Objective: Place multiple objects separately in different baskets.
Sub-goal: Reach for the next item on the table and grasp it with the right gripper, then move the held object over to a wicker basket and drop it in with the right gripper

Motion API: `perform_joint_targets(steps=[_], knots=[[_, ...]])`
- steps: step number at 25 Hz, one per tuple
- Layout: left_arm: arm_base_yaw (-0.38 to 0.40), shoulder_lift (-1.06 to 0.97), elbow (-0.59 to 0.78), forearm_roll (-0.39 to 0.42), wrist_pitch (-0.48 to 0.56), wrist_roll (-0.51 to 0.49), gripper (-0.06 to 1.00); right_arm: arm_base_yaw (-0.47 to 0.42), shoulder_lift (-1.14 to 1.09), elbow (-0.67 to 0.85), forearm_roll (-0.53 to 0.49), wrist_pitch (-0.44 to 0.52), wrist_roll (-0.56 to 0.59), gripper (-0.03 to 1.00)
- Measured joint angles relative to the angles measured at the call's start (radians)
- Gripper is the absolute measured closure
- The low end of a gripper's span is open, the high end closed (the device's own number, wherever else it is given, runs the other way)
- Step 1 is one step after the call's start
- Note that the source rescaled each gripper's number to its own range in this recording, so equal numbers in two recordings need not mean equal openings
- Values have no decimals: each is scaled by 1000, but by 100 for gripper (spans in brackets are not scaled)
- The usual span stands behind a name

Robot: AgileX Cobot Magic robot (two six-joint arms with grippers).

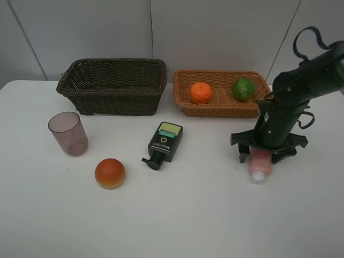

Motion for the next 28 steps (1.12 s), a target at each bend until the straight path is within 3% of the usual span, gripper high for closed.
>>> perform_joint_targets(steps=[3,28], knots=[[0,0,0,0,0,0,-6,1,2,0,5,-10,0,97],[0,0,0,0,0,0,-6,8,-18,-1,18,3,-12,95]])
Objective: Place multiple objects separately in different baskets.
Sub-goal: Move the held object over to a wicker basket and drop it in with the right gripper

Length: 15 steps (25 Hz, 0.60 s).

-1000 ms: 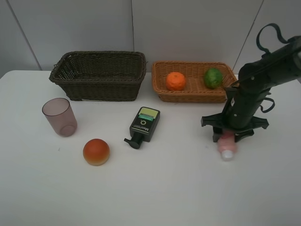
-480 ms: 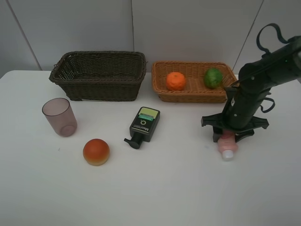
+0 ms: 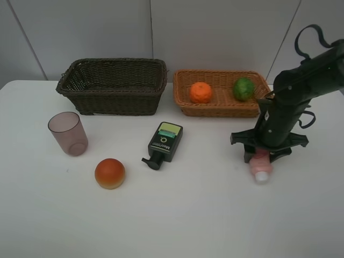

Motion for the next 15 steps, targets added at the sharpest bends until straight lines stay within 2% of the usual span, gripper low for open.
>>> perform_joint_targets(steps=[3,8,15], knots=[[0,0,0,0,0,0,-6,37,-37,-50,1,55,-54,95],[0,0,0,0,0,0,-6,131,-51,-225,20,223,-159,95],[0,0,0,0,0,0,-6,240,-27,-446,45,333,-200,95]])
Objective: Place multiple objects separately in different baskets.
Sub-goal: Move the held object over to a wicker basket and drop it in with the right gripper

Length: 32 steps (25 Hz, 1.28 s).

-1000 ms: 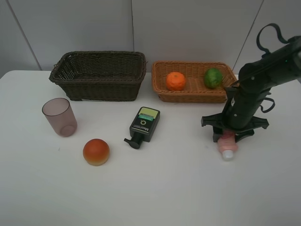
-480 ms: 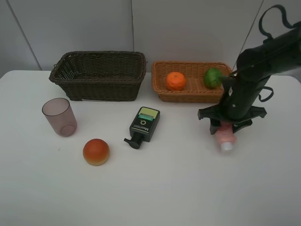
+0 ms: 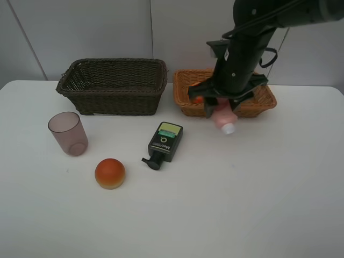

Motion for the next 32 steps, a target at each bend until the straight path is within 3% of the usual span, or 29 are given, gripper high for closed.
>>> perform_joint_targets(steps=[7,11,13,20,28,32], knots=[[0,0,0,0,0,0,-6,112,136,-278,12,74,-24,95],[0,0,0,0,0,0,-6,158,213,-464,17,61,-24,95],[0,0,0,0,0,0,-6,171,234,-525,17,11,-25,95],[0,0,0,0,0,0,-6,180,240,-539,12,-439,-25,95],[0,0,0,0,0,0,-6,163,265,-380,3,-968,-25,95],[0,0,0,0,0,0,-6,150,332,-363,2,-1095,-25,95]])
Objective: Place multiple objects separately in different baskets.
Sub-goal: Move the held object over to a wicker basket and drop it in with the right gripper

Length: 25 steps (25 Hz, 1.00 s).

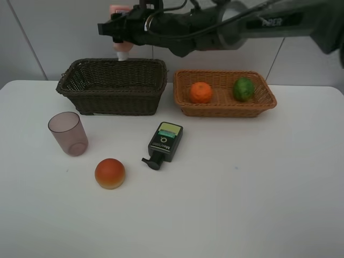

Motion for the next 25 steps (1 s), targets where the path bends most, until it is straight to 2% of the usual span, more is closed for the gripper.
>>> perform_joint_targets(steps=[12,22,24,25], knots=[[0,0,0,0,0,0,-6,-28,156,4,5,-40,0,95],[0,0,0,0,0,0,-6,-38,172,4,8,-14,0,96],[0,0,0,0,0,0,-6,-39,172,4,8,9,0,86],[0,0,0,0,0,0,-6,-39,172,4,8,16,0,76]])
